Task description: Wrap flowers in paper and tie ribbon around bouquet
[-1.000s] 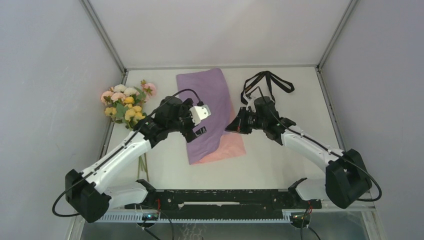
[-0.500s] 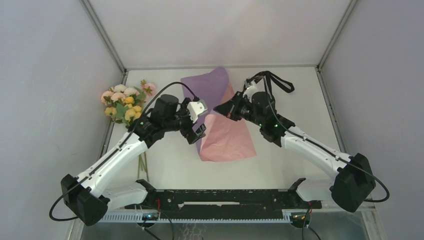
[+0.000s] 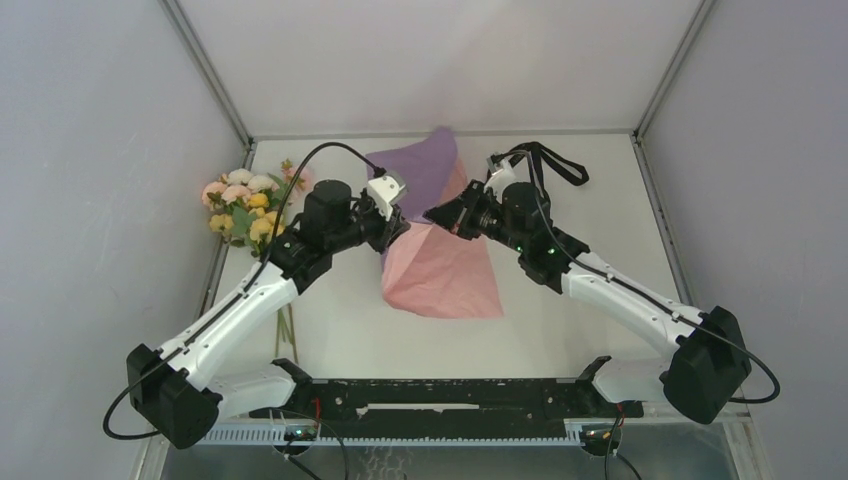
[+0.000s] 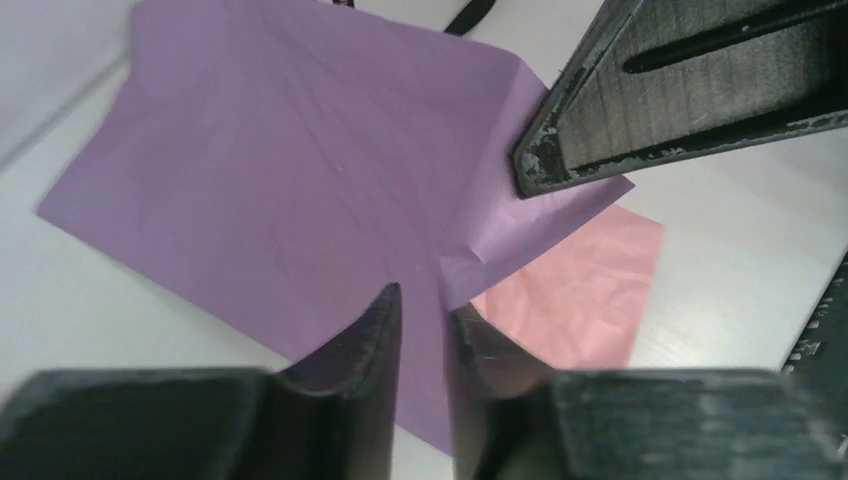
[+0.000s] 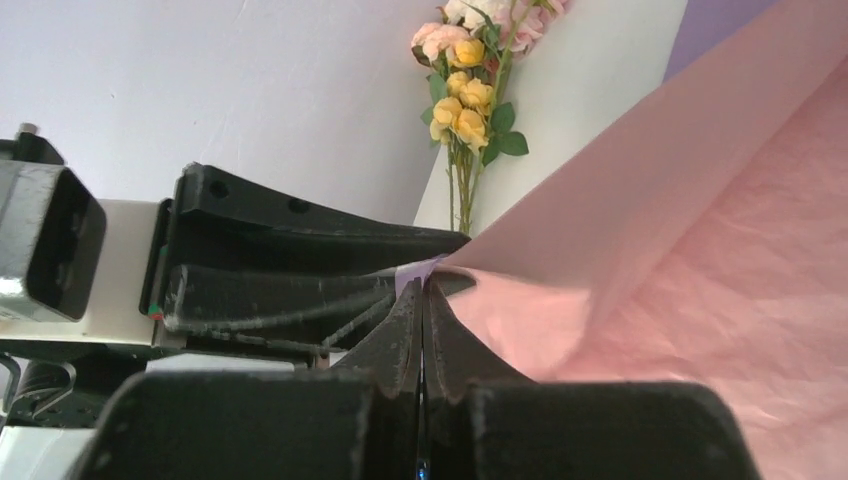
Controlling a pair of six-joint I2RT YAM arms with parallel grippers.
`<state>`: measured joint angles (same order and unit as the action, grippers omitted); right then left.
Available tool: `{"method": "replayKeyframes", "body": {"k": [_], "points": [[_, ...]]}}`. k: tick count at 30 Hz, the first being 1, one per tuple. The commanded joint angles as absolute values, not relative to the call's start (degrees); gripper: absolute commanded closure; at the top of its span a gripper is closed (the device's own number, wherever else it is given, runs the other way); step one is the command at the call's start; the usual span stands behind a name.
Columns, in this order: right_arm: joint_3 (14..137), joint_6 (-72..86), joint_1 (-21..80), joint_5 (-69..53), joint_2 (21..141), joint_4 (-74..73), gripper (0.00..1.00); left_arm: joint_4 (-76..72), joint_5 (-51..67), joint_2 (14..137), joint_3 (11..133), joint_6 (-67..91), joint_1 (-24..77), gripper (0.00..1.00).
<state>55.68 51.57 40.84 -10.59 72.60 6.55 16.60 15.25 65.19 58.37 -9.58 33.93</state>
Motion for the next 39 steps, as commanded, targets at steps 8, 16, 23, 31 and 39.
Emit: {"method": "replayKeyframes", "body": {"k": [8,16,23,31,39], "points": [[57.6,44.6,33.6,-21.2,71.0,-2.3,0.78,13.1,18.4,63.3,55.2,-3.0,24.3,1.00],[57.7,33.4,23.1,-16.9,77.4,-17.4,0.29,3.7,23.8,59.0,47.4,11.8,2.8,1.00],[64.6,35.5,22.4,-19.7,95.3,-10.7,0.23,0.3,27.0,59.1,44.2,20.1,-8.2,1.00],[73.2,44.5,27.1,-20.7,112.6,-2.7,0.29,-1.4,29.7,59.5,43.6,22.5,-10.2,1.00],[81.0,49.1,26.6,-17.4,122.5,1.4,0.35,-1.4,30.8,60.1,43.9,22.4,-10.4,1.00]]}}
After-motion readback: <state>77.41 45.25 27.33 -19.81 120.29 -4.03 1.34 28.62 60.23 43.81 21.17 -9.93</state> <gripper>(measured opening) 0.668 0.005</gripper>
